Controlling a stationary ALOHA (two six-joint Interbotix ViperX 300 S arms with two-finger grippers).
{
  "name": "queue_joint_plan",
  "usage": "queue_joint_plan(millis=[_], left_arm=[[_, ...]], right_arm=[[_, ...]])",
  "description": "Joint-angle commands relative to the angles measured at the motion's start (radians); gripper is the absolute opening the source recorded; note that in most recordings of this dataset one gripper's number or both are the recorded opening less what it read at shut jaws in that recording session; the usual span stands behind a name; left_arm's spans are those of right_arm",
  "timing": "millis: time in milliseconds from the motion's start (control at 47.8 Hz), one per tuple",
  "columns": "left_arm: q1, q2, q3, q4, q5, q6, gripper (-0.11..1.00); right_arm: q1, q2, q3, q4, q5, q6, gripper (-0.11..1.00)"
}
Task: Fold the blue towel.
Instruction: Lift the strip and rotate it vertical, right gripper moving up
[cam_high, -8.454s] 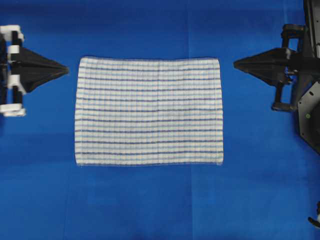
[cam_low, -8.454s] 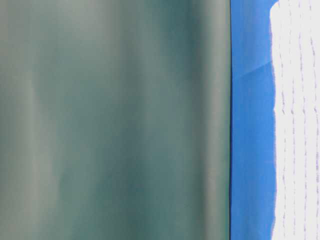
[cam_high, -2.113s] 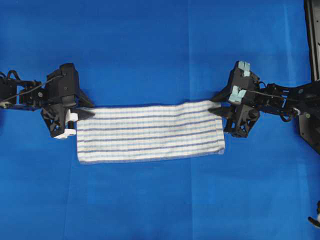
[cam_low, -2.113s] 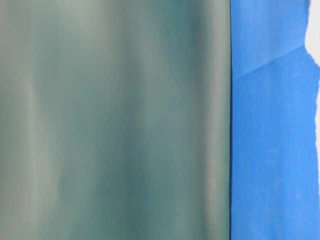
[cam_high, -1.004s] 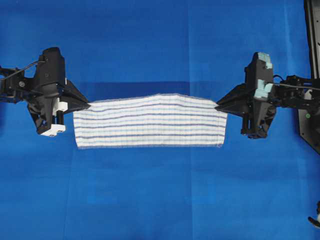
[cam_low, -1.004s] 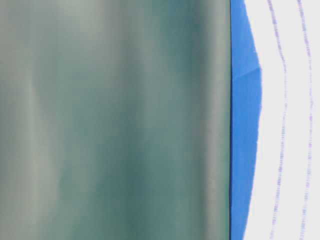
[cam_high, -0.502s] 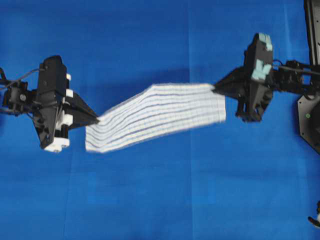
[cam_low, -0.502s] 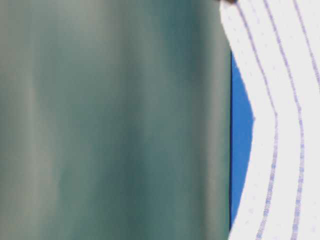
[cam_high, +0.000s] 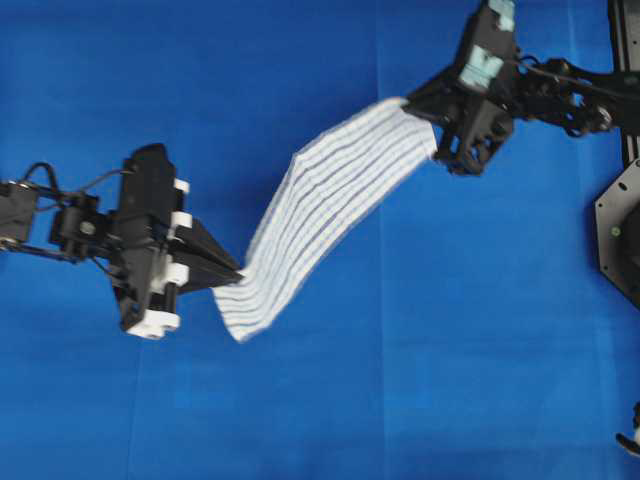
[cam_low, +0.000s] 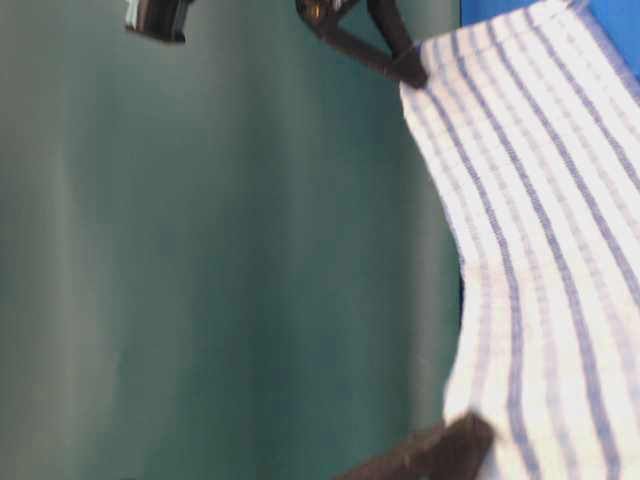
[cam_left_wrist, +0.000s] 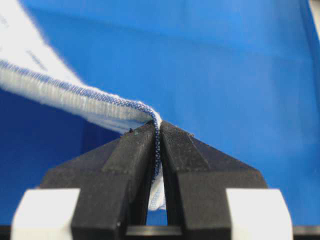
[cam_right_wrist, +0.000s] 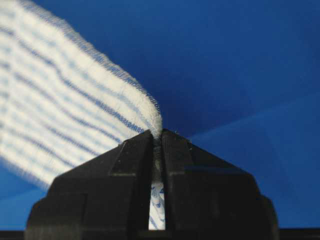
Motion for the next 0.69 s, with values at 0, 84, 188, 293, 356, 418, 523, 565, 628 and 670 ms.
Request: queue_joint_plan(millis=[0,84,188,293,356,418,523,565,628,670], left_arm=[[-0.011,0.021,-0.057,-0.002,-0.018,0.003,0.03],[-0.012,0.054,-0.094,-0.002,-0.018,0.003,0.03],[-0.015,0.078,-0.129,-0.002,-0.018,0.003,0.03],[-0.018,0.104,-0.156,-0.002,-0.026,0.003,0.03],[-0.02,0.124,-0.173,-0.002,-0.035,0.003,0.03],[-0.02,0.143,-0.192,-0.002,-0.049,0.003,0.03],[-0.02,0.179,-0.227,-0.002,-0.089,0.006,0.03],[-0.02,0.196,-0.244,-0.002,-0.103,0.008,0.03],[-0.02,0.221,-0.273,-0.002,-0.114,0.012,0.03],[-0.02,0.235,-0.293,-0.002,-0.12,0.014,0.03]], right_arm=[[-0.025,0.023,-0.06,-0.003,-0.009,-0.014,0.05],[-0.046,0.054,-0.1,-0.003,-0.015,-0.031,0.05],[-0.069,0.097,-0.152,-0.005,-0.025,-0.051,0.05],[-0.084,0.135,-0.199,-0.003,-0.026,-0.069,0.05],[-0.091,0.153,-0.227,-0.003,-0.026,-0.084,0.05],[-0.095,0.17,-0.25,-0.003,-0.026,-0.095,0.05],[-0.106,0.19,-0.281,-0.003,-0.026,-0.106,0.05],[-0.11,0.193,-0.285,-0.003,-0.026,-0.109,0.05],[-0.118,0.193,-0.288,-0.003,-0.026,-0.112,0.05],[-0.124,0.192,-0.287,-0.003,-0.026,-0.112,0.05]])
